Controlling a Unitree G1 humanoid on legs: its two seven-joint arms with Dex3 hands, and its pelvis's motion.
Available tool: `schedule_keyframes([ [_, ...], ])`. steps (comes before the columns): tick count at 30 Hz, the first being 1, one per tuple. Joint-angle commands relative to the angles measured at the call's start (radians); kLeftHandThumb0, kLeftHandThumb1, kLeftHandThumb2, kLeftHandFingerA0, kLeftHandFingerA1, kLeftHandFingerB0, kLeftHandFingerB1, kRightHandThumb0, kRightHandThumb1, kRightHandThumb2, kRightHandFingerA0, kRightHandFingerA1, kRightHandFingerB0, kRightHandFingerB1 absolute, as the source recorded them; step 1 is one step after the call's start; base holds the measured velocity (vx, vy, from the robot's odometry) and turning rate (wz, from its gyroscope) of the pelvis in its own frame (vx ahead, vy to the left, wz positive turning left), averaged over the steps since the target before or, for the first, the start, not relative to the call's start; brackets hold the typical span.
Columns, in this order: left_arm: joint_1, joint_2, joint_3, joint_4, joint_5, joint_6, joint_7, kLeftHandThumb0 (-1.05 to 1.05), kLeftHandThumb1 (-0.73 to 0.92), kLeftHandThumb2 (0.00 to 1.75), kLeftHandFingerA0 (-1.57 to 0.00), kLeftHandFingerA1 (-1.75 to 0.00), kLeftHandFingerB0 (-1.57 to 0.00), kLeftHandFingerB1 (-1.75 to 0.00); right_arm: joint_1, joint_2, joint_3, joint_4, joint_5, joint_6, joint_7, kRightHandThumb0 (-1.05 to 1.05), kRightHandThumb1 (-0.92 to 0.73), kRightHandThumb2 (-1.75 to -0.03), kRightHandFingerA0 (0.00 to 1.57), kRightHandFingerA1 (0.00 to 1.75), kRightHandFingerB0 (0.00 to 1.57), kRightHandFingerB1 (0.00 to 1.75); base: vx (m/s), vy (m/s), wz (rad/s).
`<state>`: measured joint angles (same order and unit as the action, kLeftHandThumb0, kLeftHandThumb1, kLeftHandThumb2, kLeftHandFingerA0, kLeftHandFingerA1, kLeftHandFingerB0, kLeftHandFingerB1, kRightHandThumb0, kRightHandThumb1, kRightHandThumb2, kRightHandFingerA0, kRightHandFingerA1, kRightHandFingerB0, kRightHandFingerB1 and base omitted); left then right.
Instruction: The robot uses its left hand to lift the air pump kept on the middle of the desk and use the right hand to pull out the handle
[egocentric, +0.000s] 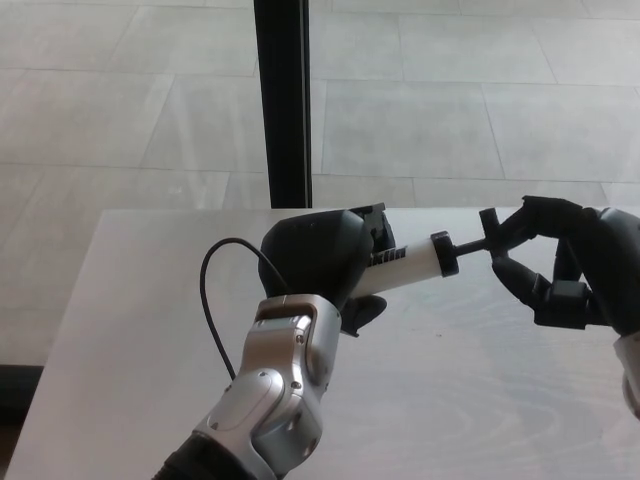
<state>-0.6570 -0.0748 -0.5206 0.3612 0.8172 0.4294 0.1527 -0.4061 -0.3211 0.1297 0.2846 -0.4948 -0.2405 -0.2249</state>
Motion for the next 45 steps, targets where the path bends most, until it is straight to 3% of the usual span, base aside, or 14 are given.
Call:
schedule_keyframes([
  [1, -0.017, -0.005, 0.009, 0.006, -0.007, 0.008, 0.001, -0.18, 0.63, 0.86, -0.89, -1.73, -0.78, -1.14, -0.007, -0.015, -0.001, 0.024, -0.022, -0.031, -0.032, -0.19, -0.59, -0.97, 0.98, 1.64, 0.90, 0.91, 0.00, 0.000, 0.00],
  [3, -0.015, 0.002, 0.004, 0.014, -0.004, -0.014, 0.016, -0.22, 0.53, 1.06, -1.19, -1.35, -0.88, -1.10, -0.007, -0.018, 0.001, 0.029, -0.028, -0.037, -0.033, -0.18, -0.60, -0.95, 0.97, 1.65, 0.89, 0.90, 0.00, 0.000, 0.00],
  [4, -0.016, -0.003, 0.008, 0.013, -0.011, -0.005, 0.004, -0.16, 0.60, 0.94, -0.88, -1.75, -0.74, -1.41, -0.004, -0.019, -0.001, 0.029, -0.026, -0.039, -0.032, -0.17, -0.60, -0.94, 0.96, 1.65, 0.89, 0.88, 0.00, 0.000, 0.00],
  [9, -0.011, -0.005, 0.014, 0.014, -0.020, -0.010, 0.006, -0.16, 0.55, 0.97, -1.09, -1.64, -0.86, -1.16, -0.001, -0.020, -0.001, 0.036, -0.037, -0.052, -0.051, -0.22, -0.66, -0.77, 0.95, 1.57, 0.85, 0.60, 0.00, 0.000, 0.00],
  [15, -0.007, -0.002, 0.004, 0.014, -0.012, -0.009, 0.006, -0.16, 0.59, 0.97, -0.90, -1.75, -0.73, -1.47, 0.007, 0.003, -0.016, 0.027, -0.008, -0.032, -0.035, -0.32, -0.74, -0.63, 1.04, 1.30, 0.58, 0.42, 0.00, 0.000, 0.00],
  [21, 0.003, -0.002, 0.004, 0.020, -0.015, -0.017, 0.018, -0.15, 0.60, 0.96, -0.89, -1.75, -0.72, -1.48, 0.008, 0.021, -0.026, 0.034, -0.007, -0.043, -0.062, -0.45, -0.70, -0.64, 0.97, 1.52, 0.34, 0.84, 0.00, 0.000, 0.00],
  [32, 0.001, 0.007, 0.009, 0.025, -0.022, -0.019, 0.016, -0.16, 0.63, 0.95, -0.88, -1.75, -0.66, -1.56, 0.026, 0.013, -0.048, 0.037, -0.006, -0.096, -0.094, -0.57, -0.54, -0.82, 1.06, 1.42, 0.41, 0.85, 0.00, 0.000, 0.00],
  [33, 0.002, 0.013, 0.010, 0.021, -0.021, -0.023, 0.020, -0.15, 0.62, 0.95, -0.87, -1.75, -0.68, -1.52, 0.030, 0.012, -0.051, 0.040, -0.003, -0.103, -0.098, -0.58, -0.54, -0.82, 1.07, 1.43, 0.42, 0.87, 0.00, 0.000, 0.00],
  [34, -0.003, 0.021, 0.013, 0.024, -0.021, -0.022, 0.013, -0.16, 0.64, 0.93, -0.89, -1.75, -0.77, -0.86, 0.039, 0.005, -0.057, 0.048, 0.002, -0.125, -0.105, -0.50, -0.66, -0.63, 0.95, 1.61, 0.39, 1.01, 0.00, 0.000, 0.00],
  [36, -0.008, 0.024, 0.013, 0.024, -0.018, -0.007, 0.000, -0.17, 0.63, 0.93, -1.11, -1.66, -0.81, -1.11, 0.044, 0.005, -0.063, 0.054, 0.002, -0.131, -0.113, -0.51, -0.66, -0.64, 0.98, 1.61, 0.41, 1.07, 0.00, 0.000, 0.00],
  [38, -0.005, 0.028, 0.024, 0.014, -0.029, -0.011, -0.002, -0.18, 0.67, 0.88, -0.91, -1.75, -0.78, -1.10, 0.052, 0.002, -0.071, 0.064, -0.004, -0.148, -0.134, -0.50, -0.66, -0.64, 0.98, 1.61, 0.43, 1.12, 0.00, 0.000, 0.00],
  [40, -0.010, 0.033, 0.019, 0.022, -0.021, -0.025, 0.011, -0.18, 0.63, 0.90, -0.92, -1.75, -0.80, -1.17, 0.056, -0.003, -0.083, 0.081, -0.001, -0.161, -0.144, -0.44, -0.50, -0.96, 1.24, 1.35, 0.58, 0.91, 0.00, 0.000, 0.00],
  [43, -0.007, 0.031, 0.021, 0.022, -0.025, -0.032, 0.021, -0.17, 0.61, 0.92, -0.93, -1.75, -0.81, -0.88, 0.055, -0.003, -0.086, 0.088, 0.000, -0.163, -0.142, -0.50, -0.67, -0.66, 0.96, 1.62, 0.46, 1.02, 0.00, 0.000, 0.00],
  [45, -0.013, 0.028, 0.011, 0.016, -0.012, -0.015, 0.012, -0.18, 0.65, 0.91, -0.91, -1.75, -0.77, -1.18, 0.056, -0.007, -0.079, 0.073, -0.006, -0.112, -0.107, -0.55, -0.54, -0.87, 1.08, 1.30, 0.50, 0.76, 0.00, 0.000, 0.00],
])
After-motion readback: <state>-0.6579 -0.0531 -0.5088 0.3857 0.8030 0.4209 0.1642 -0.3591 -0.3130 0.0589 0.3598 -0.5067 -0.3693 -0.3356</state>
